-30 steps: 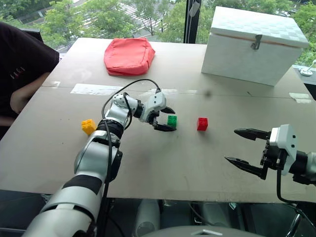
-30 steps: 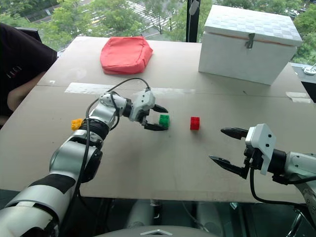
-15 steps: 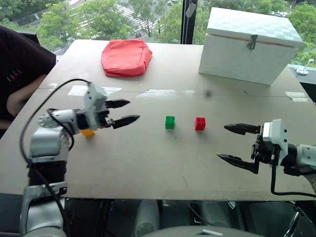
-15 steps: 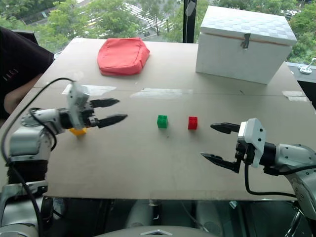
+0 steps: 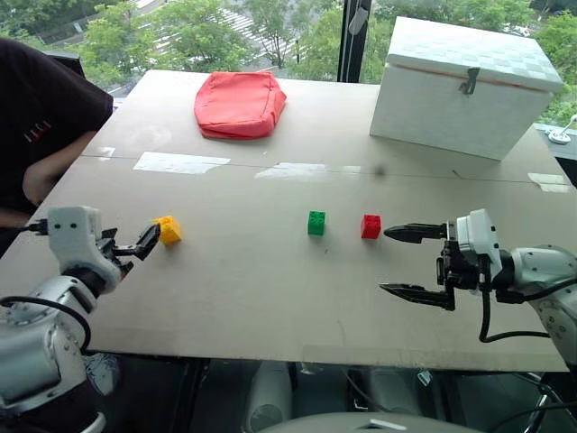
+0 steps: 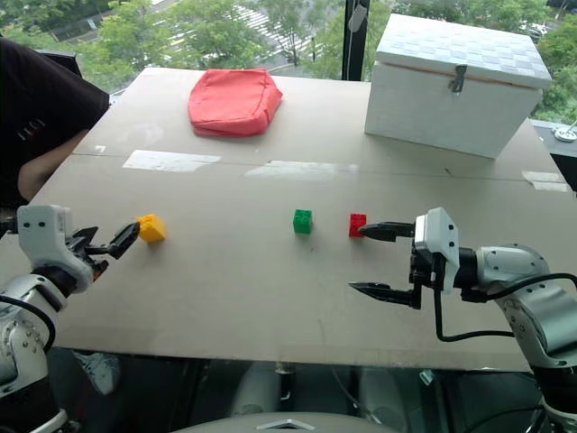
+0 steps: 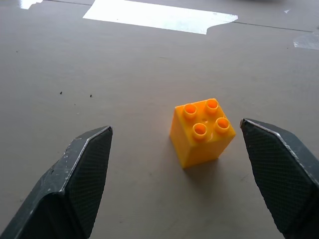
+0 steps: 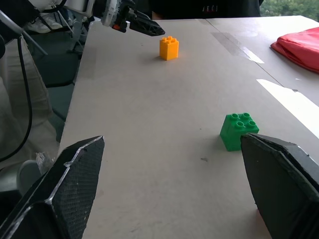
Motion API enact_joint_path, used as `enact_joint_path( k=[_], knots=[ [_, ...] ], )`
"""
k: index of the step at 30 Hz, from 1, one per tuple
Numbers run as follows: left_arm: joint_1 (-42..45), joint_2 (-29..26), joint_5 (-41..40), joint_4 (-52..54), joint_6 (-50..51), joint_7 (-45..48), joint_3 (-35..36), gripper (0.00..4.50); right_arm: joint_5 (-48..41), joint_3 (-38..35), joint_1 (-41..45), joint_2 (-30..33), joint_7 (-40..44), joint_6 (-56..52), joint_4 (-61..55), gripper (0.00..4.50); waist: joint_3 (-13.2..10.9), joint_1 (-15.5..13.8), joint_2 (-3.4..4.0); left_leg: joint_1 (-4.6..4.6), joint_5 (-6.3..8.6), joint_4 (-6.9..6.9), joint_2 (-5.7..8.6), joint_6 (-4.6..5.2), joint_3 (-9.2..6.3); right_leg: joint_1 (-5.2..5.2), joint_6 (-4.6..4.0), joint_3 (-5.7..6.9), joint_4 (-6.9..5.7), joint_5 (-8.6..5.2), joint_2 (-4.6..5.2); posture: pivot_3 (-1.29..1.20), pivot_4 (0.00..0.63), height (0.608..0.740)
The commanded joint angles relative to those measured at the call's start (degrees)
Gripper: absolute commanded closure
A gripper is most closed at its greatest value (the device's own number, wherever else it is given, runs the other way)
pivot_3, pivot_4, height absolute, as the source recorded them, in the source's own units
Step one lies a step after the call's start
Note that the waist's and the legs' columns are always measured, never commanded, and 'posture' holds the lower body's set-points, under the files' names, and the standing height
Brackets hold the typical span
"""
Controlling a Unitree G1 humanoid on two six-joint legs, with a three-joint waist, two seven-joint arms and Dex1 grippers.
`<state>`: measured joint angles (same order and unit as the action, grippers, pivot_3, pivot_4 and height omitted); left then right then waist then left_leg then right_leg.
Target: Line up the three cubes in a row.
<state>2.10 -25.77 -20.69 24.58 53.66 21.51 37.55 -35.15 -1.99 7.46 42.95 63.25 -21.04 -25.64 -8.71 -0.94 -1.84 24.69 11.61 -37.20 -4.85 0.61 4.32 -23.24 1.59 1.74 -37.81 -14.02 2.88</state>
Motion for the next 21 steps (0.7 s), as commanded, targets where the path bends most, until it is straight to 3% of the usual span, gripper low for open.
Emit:
enact_joint_path(
  k=[1,12,15,19,21],
  knots=[
    [1.2,2.26,-0.82,3.52,0.14,-4.17,-1.34,0.3,-0.4,-0.44,0.9,0.14,0.81,0.88,-0.56,0.0,0.01,0.13,-0.03,0.0,0.0,0.0,0.0,0.0,0.0,0.0,0.0,0.0,-0.01,0.0,-0.02,0.0,0.15,0.74],
    [5.43,4.34,2.75,-4.6,-6.86,-11.06,-6.44,0.3,-0.37,-1.47,0.4,0.86,0.2,0.43,-1.54,0.0,0.02,0.12,-0.03,-0.02,0.0,0.02,0.0,0.0,0.02,0.0,-0.01,0.0,-0.02,0.0,-0.08,0.0,0.15,0.74],
    [5.58,3.96,2.75,-7.09,-9.59,-10.51,-7.69,1.17,-0.52,-1.92,-0.01,1.16,-0.25,0.15,-2.06,0.0,0.02,0.13,-0.03,0.01,0.0,0.02,0.0,0.0,0.05,-0.01,-0.01,-0.01,0.0,0.0,-0.07,0.0,0.15,0.74],
    [5.38,2.47,2.58,-10.55,-13.72,-8.28,-8.4,3.06,-0.89,-2.97,-1.24,1.76,-1.25,-0.43,-3.2,0.0,0.02,0.07,-0.03,0.02,0.0,0.03,-0.01,0.0,0.01,-0.01,-0.01,0.03,0.01,0.0,-0.07,0.0,0.15,0.74],
    [5.26,1.23,1.23,-11.37,-14.86,-5.78,-8.44,3.21,-1.1,-3.31,-1.89,1.9,-1.74,-0.56,-3.84,0.0,0.02,0.12,-0.03,0.02,0.0,0.04,-0.01,0.0,0.01,-0.02,-0.01,0.03,0.01,0.0,-0.07,0.0,0.15,0.74]
  ],
)
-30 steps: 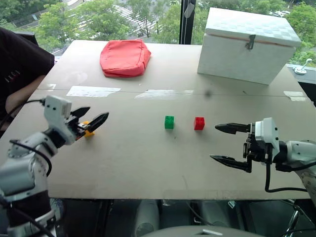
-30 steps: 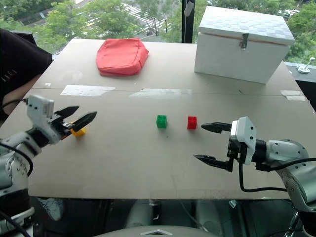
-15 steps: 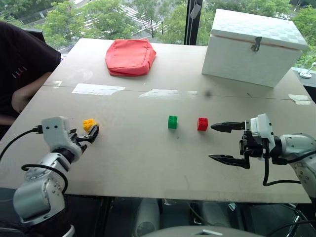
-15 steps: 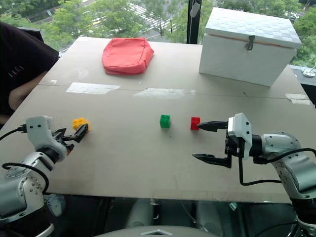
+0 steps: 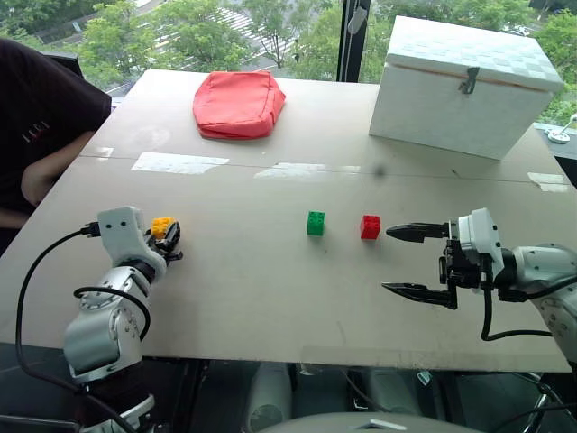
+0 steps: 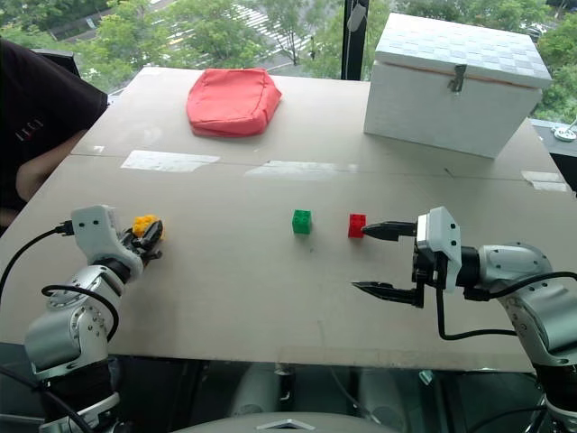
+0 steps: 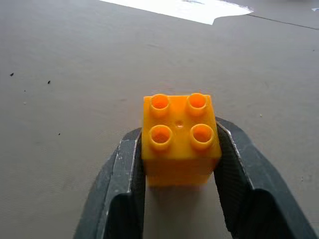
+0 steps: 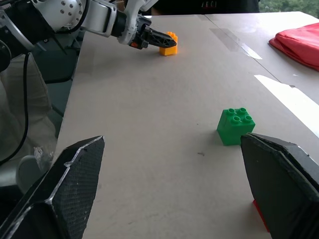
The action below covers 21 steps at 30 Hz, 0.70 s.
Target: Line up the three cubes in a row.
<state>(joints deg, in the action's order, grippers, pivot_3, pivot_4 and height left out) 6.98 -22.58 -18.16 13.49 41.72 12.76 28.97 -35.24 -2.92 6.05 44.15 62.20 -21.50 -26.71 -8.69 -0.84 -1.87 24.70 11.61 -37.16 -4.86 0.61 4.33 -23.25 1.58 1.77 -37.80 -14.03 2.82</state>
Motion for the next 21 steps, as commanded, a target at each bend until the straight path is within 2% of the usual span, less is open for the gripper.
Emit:
enact_joint_path(
  k=[1,3,7,11,14,18,21],
  knots=[
    [0.57,-3.4,-2.89,-0.91,-3.45,6.37,-0.08,3.21,-1.12,-2.59,-0.83,0.72,-1.06,-0.23,-3.17,0.0,0.0,0.03,0.0,-0.01,0.0,0.0,0.0,0.0,0.01,0.0,0.0,-0.01,0.0,0.0,0.01,0.0,0.15,0.74],
    [0.93,-6.41,-5.2,-2.1,-4.53,13.04,-1.14,3.21,-1.25,-2.98,-1.4,0.71,-1.59,-0.51,-3.82,0.0,0.0,0.05,-0.01,0.0,0.0,-0.01,0.0,0.0,0.03,-0.01,0.0,-0.01,0.0,0.0,0.02,0.0,0.15,0.74],
    [3.77,-17.11,-5.36,-9.77,-13.85,35.67,-10.17,3.21,-1.3,-3.95,-2.95,0.7,-3.32,-0.93,-5.04,0.0,-0.02,-0.17,0.04,0.02,0.01,0.01,-0.01,-0.02,-0.01,-0.09,-0.02,0.1,0.01,-0.01,0.06,0.0,0.15,0.74],
    [14.21,-24.34,-4.99,-24.63,-20.34,58.97,-20.04,3.21,-1.57,-5.46,-4.99,0.87,-4.84,-1.44,-6.63,0.0,-0.03,-0.21,0.07,0.08,0.01,0.02,0.03,-0.02,0.08,-0.16,-0.02,0.14,0.06,-0.01,0.17,0.0,0.15,0.74],
    [26.41,-24.73,2.29,-41.52,-33.24,72.58,-29.24,3.21,-2.25,-7.35,-6.9,1.14,-6.11,-2.15,-8.57,0.0,-0.04,-0.07,0.09,0.14,0.01,0.03,0.04,0.01,0.15,-0.19,-0.01,0.11,0.11,-0.01,0.19,0.0,0.15,0.74],
    [41.14,-20.45,9.66,-62.31,-45.29,77.03,-35.38,3.21,-2.93,-9.15,-8.68,1.61,-7.36,-3.07,-10.79,0.0,-0.04,-0.2,0.07,0.33,0.01,0.03,0.05,0.02,0.12,-0.29,0.0,0.12,0.12,-0.01,0.04,0.0,0.15,0.74],
    [46.45,-18.19,12.64,-71.56,-51.4,78.0,-36.61,3.21,-3.26,-9.58,-9.07,1.6,-8.24,-3.64,-11.56,0.0,-0.05,0.09,0.06,0.38,0.01,0.02,0.05,0.03,0.12,-0.31,0.05,0.08,0.12,0.01,0.02,0.0,0.15,0.74]
  ],
)
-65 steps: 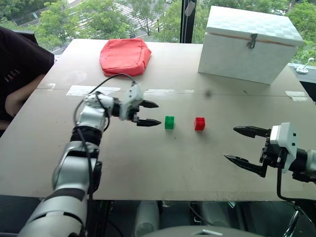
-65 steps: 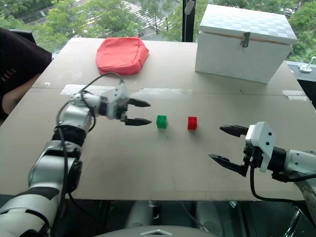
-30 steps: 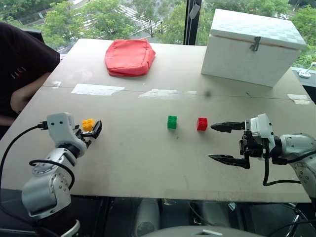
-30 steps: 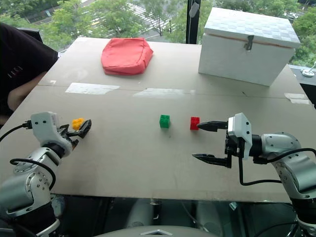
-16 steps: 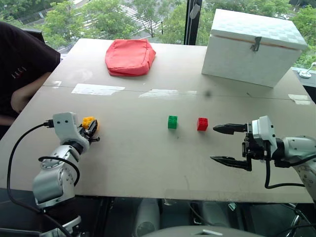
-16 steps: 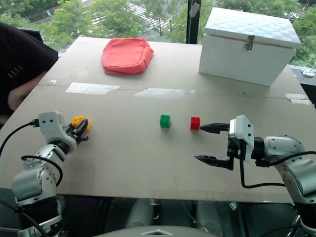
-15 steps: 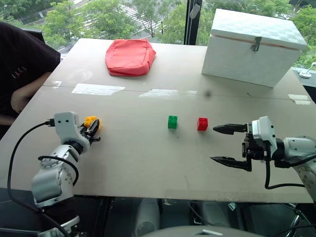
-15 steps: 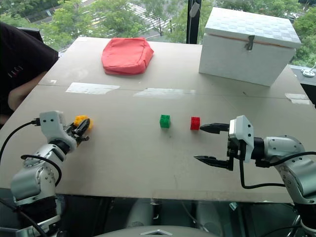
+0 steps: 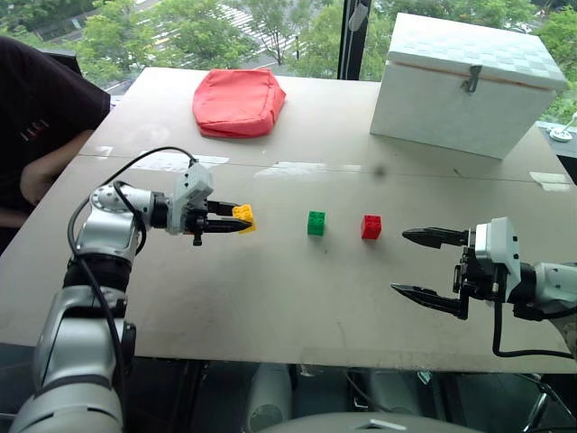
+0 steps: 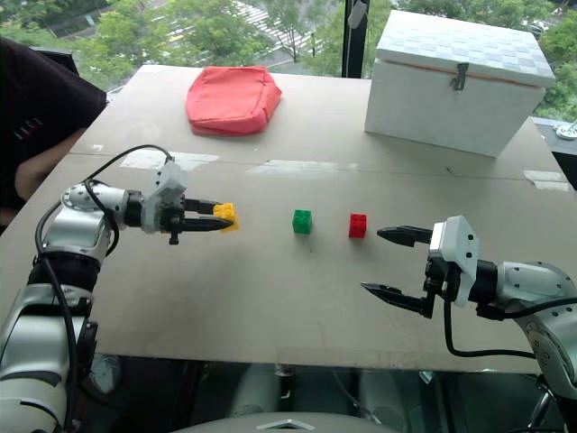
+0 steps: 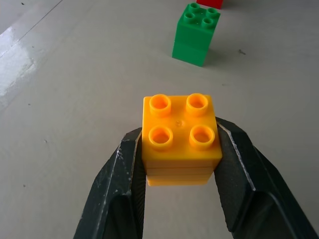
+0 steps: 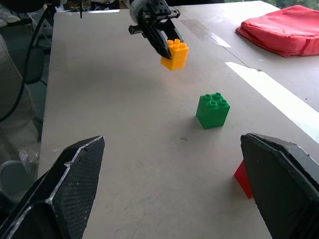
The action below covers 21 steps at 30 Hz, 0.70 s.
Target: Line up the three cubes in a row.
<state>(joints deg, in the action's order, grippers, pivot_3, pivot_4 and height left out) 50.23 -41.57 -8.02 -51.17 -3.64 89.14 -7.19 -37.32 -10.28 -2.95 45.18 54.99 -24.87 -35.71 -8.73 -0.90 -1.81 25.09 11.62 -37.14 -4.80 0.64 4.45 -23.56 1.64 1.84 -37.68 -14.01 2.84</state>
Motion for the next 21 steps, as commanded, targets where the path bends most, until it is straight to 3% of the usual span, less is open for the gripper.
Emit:
enact_joint_path(
  k=[1,9,21],
  knots=[
    [4.76,1.88,3.15,-9.35,-7.23,1.64,-0.56,3.21,-1.24,-2.25,-0.23,0.39,-1.72,-0.52,-2.81,0.0,0.0,0.29,0.0,0.0,0.0,0.0,0.0,0.0,0.02,-0.01,0.1,-0.03,0.0,0.06,0.0,0.0,0.15,0.74],
    [10.59,7.96,8.39,-18.93,-15.88,1.83,-1.92,3.21,-2.72,-3.03,-0.19,0.1,-6.49,-3.92,-3.7,0.0,-0.02,0.04,-0.03,0.04,0.0,-0.04,-0.02,0.0,-0.05,-0.02,0.19,-0.02,-0.03,0.1,-0.04,0.0,0.15,0.74],
    [13.73,9.82,12.43,-22.52,-19.04,1.03,-1.63,3.21,-3.91,-4.52,-2.27,0.51,-9.6,-6.16,-7.53,0.0,-0.02,0.05,-0.03,0.04,0.0,-0.07,-0.01,0.01,-0.14,0.0,0.2,0.01,-0.08,0.11,-0.05,0.0,0.15,0.74]
  ],
)
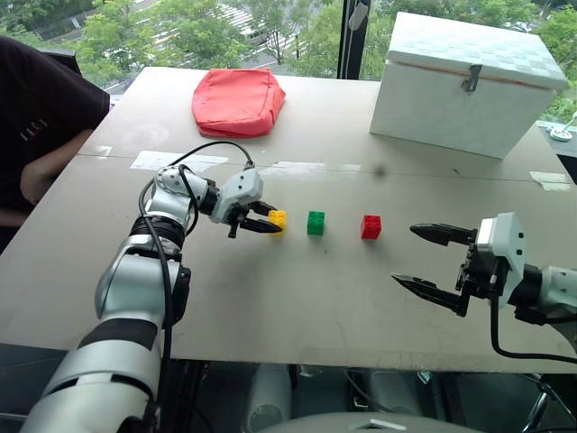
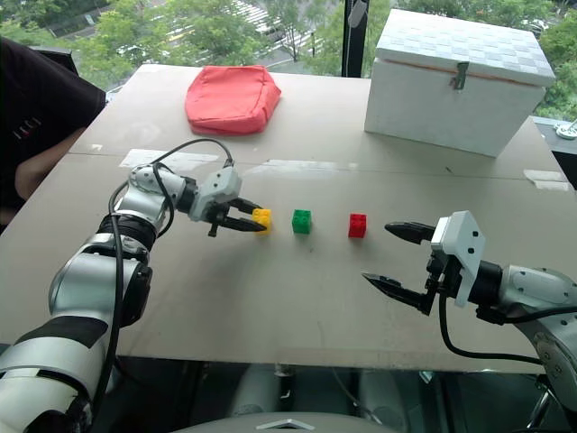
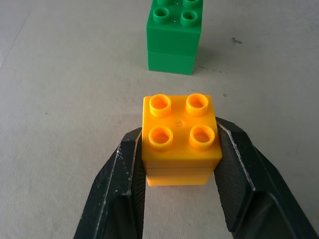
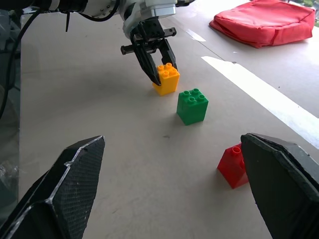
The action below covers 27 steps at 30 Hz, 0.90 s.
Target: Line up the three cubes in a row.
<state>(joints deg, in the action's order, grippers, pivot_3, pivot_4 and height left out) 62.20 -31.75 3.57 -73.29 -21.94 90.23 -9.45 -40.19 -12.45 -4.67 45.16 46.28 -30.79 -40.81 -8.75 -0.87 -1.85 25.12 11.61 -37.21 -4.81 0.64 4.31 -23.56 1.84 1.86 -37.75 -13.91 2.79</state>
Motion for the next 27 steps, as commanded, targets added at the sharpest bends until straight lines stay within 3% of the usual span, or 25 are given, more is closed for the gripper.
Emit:
enact_joint_path(
  k=[1,5,7,12,16,19,22,25,27],
  knots=[
    [1.8,0.04,0.96,-0.45,-0.75,0.14,0.71,3.21,-1.12,-2.56,-0.98,0.54,-1.04,-0.32,-2.76,0.0,0.0,0.04,0.0,0.0,0.0,-0.01,0.0,0.0,0.0,0.0,0.0,0.0,0.0,0.0,0.0,0.0,0.15,0.74],
    [1.91,-0.06,1.44,-0.65,-0.53,0.5,0.92,3.21,-1.35,-3.01,-1.96,0.51,-1.58,-0.45,-3.44,0.0,0.0,0.06,0.0,0.0,0.0,-0.01,0.0,0.0,-0.01,0.0,0.0,-0.01,-0.02,0.0,0.0,0.0,0.15,0.74],
    [1.92,-0.19,1.02,-0.82,0.59,0.37,1.47,2.17,-1.37,-3.07,-2.29,0.46,-1.71,-0.38,-3.57,0.0,0.0,0.05,0.0,0.0,0.0,-0.01,0.0,0.0,-0.02,0.0,0.0,0.0,-0.03,0.0,0.0,0.0,0.15,0.74],
    [2.02,-1.22,-1.05,-0.11,4.1,1.62,3.86,0.05,-1.4,-3.28,-2.21,0.8,-1.34,0.0,-2.85,0.0,0.0,0.09,0.0,0.0,0.0,-0.01,0.0,0.0,-0.01,0.0,0.0,-0.01,-0.03,0.0,-0.01,0.0,0.15,0.74],
    [-2.57,-6.13,-8.56,7.91,9.55,2.2,8.44,0.05,-0.32,-4.49,-2.87,1.38,-0.22,0.72,-0.47,0.0,-0.03,0.26,-0.04,0.0,0.0,-0.01,0.0,0.0,-0.03,-0.01,0.0,0.0,-0.05,0.0,-0.02,0.0,0.15,0.74],
    [-16.73,-9.57,-15.21,29.6,21.16,-0.26,14.21,0.05,1.01,-7.16,-5.22,1.95,1.83,2.39,1.84,0.0,0.01,1.1,0.02,-0.05,0.0,0.02,-0.02,0.0,0.0,0.0,0.0,-0.08,-0.08,0.0,-0.01,0.0,0.15,0.74],
    [-34.98,-10.67,-22.1,56.07,35.49,-10.55,22.46,0.05,3.23,-9.8,-8.33,2.19,3.78,4.62,4.65,0.0,0.01,1.39,0.03,-0.24,0.0,0.1,-0.05,-0.01,-0.09,0.09,0.1,-0.23,-0.15,-0.07,0.04,0.0,0.15,0.74],
    [-54.68,-7.93,-29.29,81.02,48.59,-22.26,33.15,0.05,4.88,-12.32,-11.18,1.89,5.41,6.74,7.68,0.0,-0.02,1.58,-0.05,-0.35,0.01,0.09,-0.25,-0.03,-0.06,0.16,0.18,-0.36,-0.13,-0.11,0.12,0.0,0.15,0.74],
    [-66.3,-4.74,-31.84,91.3,52.07,-27.31,38.59,0.05,6.11,-13.55,-12.53,1.28,5.91,8.28,10.06,0.0,-0.02,1.59,-0.01,-0.3,0.01,0.1,-0.31,-0.02,-0.01,0.05,0.17,-0.35,-0.09,-0.1,0.08,0.0,0.15,0.74]
  ],
)
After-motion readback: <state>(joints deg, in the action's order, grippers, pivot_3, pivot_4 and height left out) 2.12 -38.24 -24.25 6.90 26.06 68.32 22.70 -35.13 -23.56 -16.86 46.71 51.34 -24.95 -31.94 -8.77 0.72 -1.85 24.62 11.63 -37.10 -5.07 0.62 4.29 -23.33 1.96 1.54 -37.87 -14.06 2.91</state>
